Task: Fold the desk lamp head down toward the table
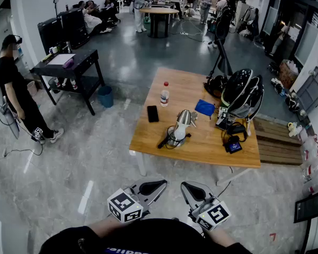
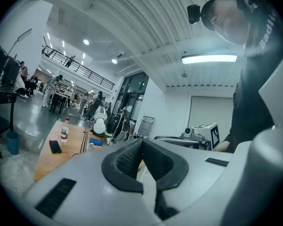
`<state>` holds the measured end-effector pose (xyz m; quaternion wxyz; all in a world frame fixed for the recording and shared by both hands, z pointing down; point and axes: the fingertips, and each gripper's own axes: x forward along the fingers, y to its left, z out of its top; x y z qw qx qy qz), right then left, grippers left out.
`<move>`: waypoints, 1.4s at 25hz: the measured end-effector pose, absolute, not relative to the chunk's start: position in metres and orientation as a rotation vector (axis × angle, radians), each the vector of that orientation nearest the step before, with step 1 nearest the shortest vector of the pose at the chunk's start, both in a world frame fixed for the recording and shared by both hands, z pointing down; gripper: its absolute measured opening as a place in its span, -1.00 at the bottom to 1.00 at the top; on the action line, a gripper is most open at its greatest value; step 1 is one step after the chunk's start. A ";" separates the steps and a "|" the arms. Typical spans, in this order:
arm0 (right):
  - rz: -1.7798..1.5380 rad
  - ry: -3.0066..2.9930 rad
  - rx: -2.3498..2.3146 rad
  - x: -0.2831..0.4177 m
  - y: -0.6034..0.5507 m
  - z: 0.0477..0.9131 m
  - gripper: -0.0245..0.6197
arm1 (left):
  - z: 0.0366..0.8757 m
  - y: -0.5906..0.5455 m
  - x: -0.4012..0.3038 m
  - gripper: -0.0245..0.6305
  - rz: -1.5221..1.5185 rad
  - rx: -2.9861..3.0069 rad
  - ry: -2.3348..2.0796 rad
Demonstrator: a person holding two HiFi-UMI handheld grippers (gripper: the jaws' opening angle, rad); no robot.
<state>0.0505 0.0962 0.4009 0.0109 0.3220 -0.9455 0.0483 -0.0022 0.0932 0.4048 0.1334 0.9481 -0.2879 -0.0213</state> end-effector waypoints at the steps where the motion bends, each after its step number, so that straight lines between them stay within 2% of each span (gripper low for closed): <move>1: 0.151 -2.950 1.003 0.051 0.096 0.401 -0.91 | 0.405 0.093 -0.002 -0.90 -0.062 2.748 -0.836; 20: 0.174 -2.996 0.937 0.056 0.093 0.396 -0.91 | 0.408 0.089 0.006 -0.90 -0.033 2.743 -0.859; 35: 0.128 -3.062 0.814 0.096 0.072 0.388 -0.91 | 0.399 0.069 0.048 -0.90 -0.012 2.747 -0.977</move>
